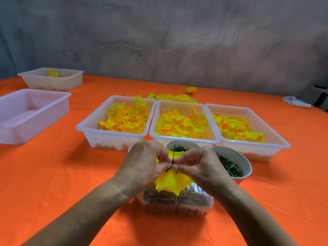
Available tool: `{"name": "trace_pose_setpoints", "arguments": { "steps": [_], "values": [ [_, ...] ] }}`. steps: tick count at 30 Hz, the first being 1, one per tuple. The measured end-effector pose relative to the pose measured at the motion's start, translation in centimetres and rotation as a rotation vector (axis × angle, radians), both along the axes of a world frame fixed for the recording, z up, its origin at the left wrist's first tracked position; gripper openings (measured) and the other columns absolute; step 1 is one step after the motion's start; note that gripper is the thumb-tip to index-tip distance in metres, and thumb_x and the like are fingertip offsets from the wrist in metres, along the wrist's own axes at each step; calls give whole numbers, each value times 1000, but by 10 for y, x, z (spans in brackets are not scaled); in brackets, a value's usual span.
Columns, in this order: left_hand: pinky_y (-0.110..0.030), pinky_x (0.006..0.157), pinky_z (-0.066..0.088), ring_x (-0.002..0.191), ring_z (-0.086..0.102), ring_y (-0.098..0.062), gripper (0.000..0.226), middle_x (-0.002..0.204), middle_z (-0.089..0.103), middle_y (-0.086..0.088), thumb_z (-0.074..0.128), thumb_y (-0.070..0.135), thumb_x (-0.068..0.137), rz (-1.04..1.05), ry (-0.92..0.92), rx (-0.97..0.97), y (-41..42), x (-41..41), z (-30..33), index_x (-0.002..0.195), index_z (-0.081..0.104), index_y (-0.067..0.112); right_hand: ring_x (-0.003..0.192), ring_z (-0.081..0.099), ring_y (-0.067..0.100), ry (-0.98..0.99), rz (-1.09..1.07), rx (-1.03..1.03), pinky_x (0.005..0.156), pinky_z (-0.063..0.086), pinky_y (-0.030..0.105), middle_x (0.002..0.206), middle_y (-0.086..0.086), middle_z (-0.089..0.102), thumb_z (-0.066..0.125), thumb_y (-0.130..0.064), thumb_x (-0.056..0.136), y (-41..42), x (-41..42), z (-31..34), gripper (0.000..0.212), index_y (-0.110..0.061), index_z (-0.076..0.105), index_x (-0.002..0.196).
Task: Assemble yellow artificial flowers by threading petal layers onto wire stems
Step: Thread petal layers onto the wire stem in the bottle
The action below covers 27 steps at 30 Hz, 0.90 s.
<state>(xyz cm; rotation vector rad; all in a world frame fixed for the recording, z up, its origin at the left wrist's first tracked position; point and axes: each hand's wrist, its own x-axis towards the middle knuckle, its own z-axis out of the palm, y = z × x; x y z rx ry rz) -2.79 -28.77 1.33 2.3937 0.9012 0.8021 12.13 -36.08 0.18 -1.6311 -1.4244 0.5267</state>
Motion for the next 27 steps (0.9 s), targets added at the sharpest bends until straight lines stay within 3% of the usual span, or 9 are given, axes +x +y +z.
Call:
{"name": "trace_pose_setpoints", "arguments": {
  "steps": [5,9,12,15,19,24,27],
  "values": [
    [-22,67,40,71,56,-8,9,79,63,8,80,19,73,15,43,17,-1,2,1,81,77,19,46,46,-5,-56,-28,-3,49,35,10,46,-24,57,80,-17,73,-2,-2,0,27,-36,67,60],
    [-5,62,35,61,50,5,16,80,62,13,79,13,73,29,-11,-78,3,-4,1,87,77,20,60,60,-3,176,-19,-9,59,45,15,61,-13,69,76,-11,76,-6,8,5,16,-27,75,75],
    [-18,73,45,73,59,-6,16,89,70,6,80,10,72,47,-117,-100,3,-7,-1,86,78,18,65,61,-1,203,-40,58,61,49,19,64,-10,70,75,-12,77,-8,12,7,13,-25,76,77],
    [-23,65,43,66,56,-12,12,79,69,3,81,13,70,27,-187,-115,-1,-3,-3,80,78,18,68,61,8,119,-2,63,59,47,25,68,-6,70,77,-17,75,-5,6,8,10,-27,77,74],
    [-24,64,42,67,56,-14,8,73,64,6,81,15,70,17,-165,-99,-1,0,-4,76,78,17,63,55,6,-33,5,43,57,41,21,61,-19,61,81,-24,70,1,2,6,6,-25,77,73],
    [-14,58,34,59,48,-4,7,70,58,11,81,13,71,-79,-103,-87,6,-3,-4,77,77,14,63,54,1,-1,43,84,60,43,20,63,-20,62,83,-16,68,4,4,-2,15,-28,74,67],
    [-18,61,34,61,47,-2,8,73,58,8,81,14,71,-75,-68,-28,9,0,-6,77,76,13,65,55,6,25,45,106,61,44,24,65,-16,63,83,-14,69,6,6,-8,22,-32,71,63]
  ]
}}
